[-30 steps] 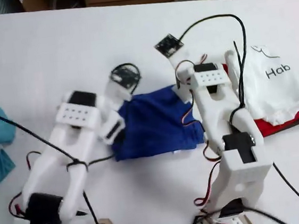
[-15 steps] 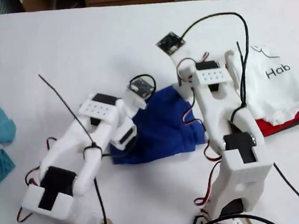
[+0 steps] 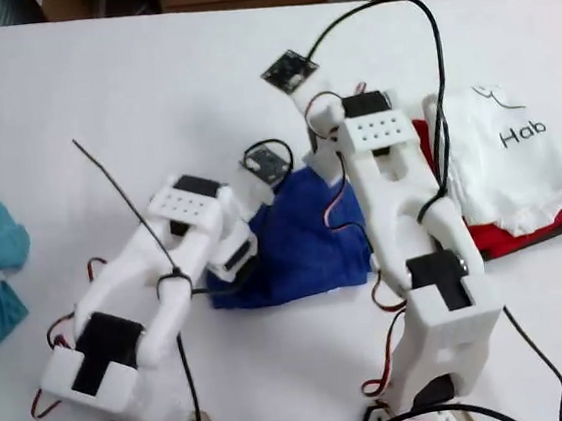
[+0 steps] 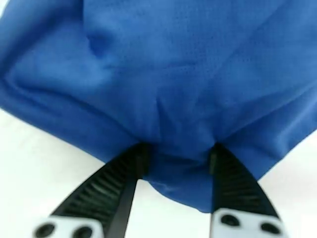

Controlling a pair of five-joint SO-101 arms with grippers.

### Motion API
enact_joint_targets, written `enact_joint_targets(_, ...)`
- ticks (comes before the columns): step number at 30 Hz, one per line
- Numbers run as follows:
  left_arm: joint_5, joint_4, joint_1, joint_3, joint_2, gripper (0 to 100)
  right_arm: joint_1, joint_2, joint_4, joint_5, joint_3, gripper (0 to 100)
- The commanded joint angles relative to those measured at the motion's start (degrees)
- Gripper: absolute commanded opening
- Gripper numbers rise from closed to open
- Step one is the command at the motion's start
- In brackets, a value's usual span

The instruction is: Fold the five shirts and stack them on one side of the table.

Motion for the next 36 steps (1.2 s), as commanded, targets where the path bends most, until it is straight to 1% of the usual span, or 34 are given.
enact_joint_targets(1, 0.18, 0.09, -0.09, -0.66, 0.18, 22, -0.57, 2.15, -2.51, -0.35, -2.64, 2.3)
enact_joint_targets(7, 0.18, 0.26, -0.35, -0.66, 0.18, 22, -0.04, 12.35, -5.49, -0.35, -3.78, 2.3)
enact_joint_targets(12, -0.18, 1.41, -4.75, -0.66, 0.18, 22, 4.62, 17.36, -5.76, 0.09, -8.53, 2.3)
enact_joint_targets(17, -2.11, 2.9, -8.44, -0.75, 0.18, 22, 6.99, 20.53, -3.91, 0.18, -13.27, 2.3)
enact_joint_targets(20, -2.11, 2.9, -8.35, -1.27, 0.18, 22, 6.46, 21.05, -1.54, 0.18, -15.03, 2.3)
enact_joint_targets(25, -1.93, 2.81, -5.71, -1.36, 0.18, 22, 4.26, 19.12, 0.22, -0.09, -16.62, 2.3)
enact_joint_targets(29, -1.93, 3.25, -5.27, -2.33, 0.09, 22, 2.86, 14.11, 2.42, 0.09, -16.62, 2.7)
enact_joint_targets(34, -2.2, 12.48, -5.36, -13.32, -1.76, 23, 2.95, 4.18, 8.13, -0.26, -16.44, 3.2)
enact_joint_targets(36, -2.2, 15.03, -5.45, -17.89, -4.48, 23, 2.95, 1.63, 11.65, -0.35, -16.18, 7.3)
